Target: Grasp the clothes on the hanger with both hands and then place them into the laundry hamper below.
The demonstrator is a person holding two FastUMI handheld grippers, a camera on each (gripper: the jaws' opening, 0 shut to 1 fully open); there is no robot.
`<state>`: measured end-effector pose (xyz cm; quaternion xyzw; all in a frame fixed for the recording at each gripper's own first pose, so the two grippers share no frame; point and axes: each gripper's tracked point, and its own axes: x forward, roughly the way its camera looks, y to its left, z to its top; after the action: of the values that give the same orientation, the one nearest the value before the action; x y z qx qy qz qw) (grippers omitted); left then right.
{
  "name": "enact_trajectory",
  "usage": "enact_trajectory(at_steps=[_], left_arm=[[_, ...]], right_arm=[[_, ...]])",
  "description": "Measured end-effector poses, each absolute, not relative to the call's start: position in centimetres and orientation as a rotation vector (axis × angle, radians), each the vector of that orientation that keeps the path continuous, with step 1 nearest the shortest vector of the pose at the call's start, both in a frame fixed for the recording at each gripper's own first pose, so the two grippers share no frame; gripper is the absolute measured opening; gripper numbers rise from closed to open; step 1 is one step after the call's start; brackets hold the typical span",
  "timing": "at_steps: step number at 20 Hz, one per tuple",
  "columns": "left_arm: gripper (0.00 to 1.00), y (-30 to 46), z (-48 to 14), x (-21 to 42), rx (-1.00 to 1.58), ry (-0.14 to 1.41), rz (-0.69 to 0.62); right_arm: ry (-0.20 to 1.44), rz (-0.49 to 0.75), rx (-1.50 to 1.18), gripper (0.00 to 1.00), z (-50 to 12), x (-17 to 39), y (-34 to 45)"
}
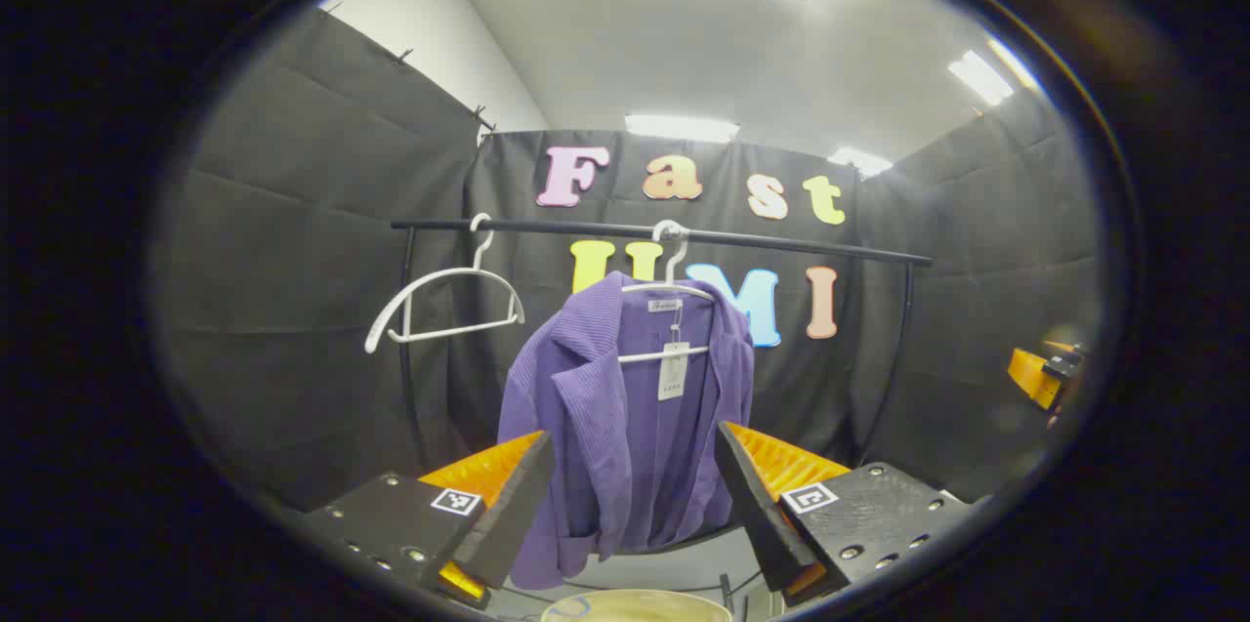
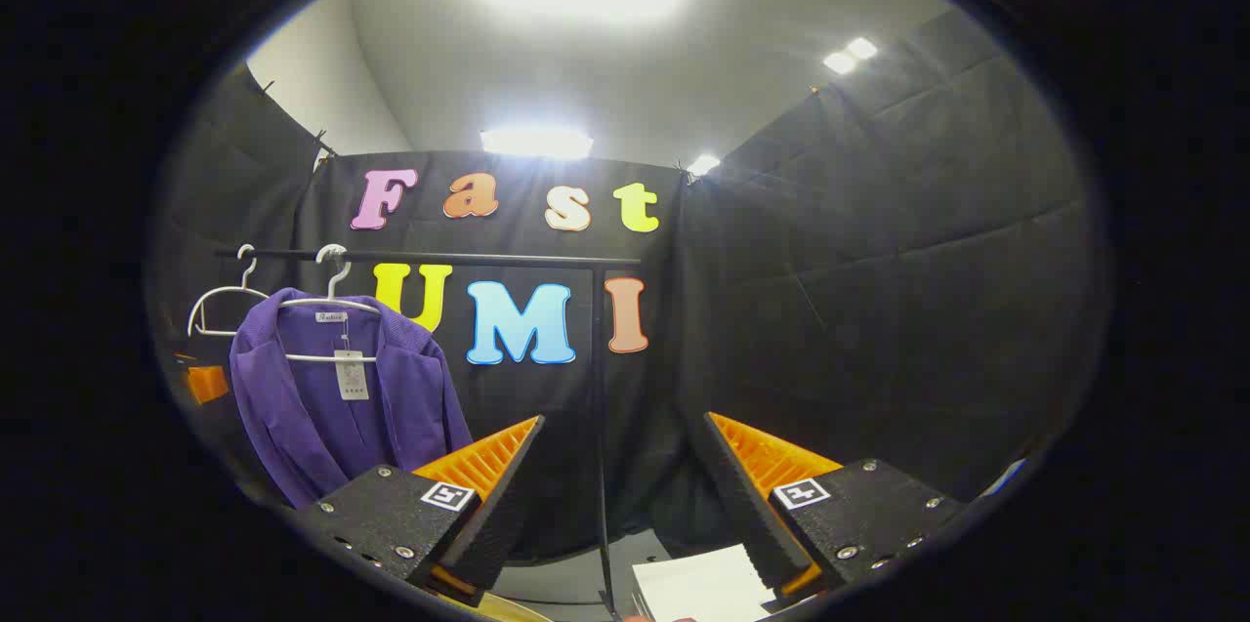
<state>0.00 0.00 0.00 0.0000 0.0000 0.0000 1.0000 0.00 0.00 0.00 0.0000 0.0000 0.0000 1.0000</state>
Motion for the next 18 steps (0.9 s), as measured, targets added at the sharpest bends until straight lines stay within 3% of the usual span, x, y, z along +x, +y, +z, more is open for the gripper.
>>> enact_trajectory(at_steps=[3, 4, 18], left_arm=[[0.9, -0.4, -0.8, -0.8, 0.025, 0.009, -0.006], [1.0, -0.5, -0.8, -1.1, 0.035, 0.009, -0.009], [0.95, -0.2, -1.0, -1.8, 0.067, -0.002, 0.01]], right_arm=[[0.035, -0.007, 0.017, 0.95, -1.2, -0.7, -0.1], [0.044, -0.003, 0.03, 0.95, -1.4, -0.8, 0.1], [0.073, 0.035, 0.066, 0.95, -2.5, -1.2, 2.3]])
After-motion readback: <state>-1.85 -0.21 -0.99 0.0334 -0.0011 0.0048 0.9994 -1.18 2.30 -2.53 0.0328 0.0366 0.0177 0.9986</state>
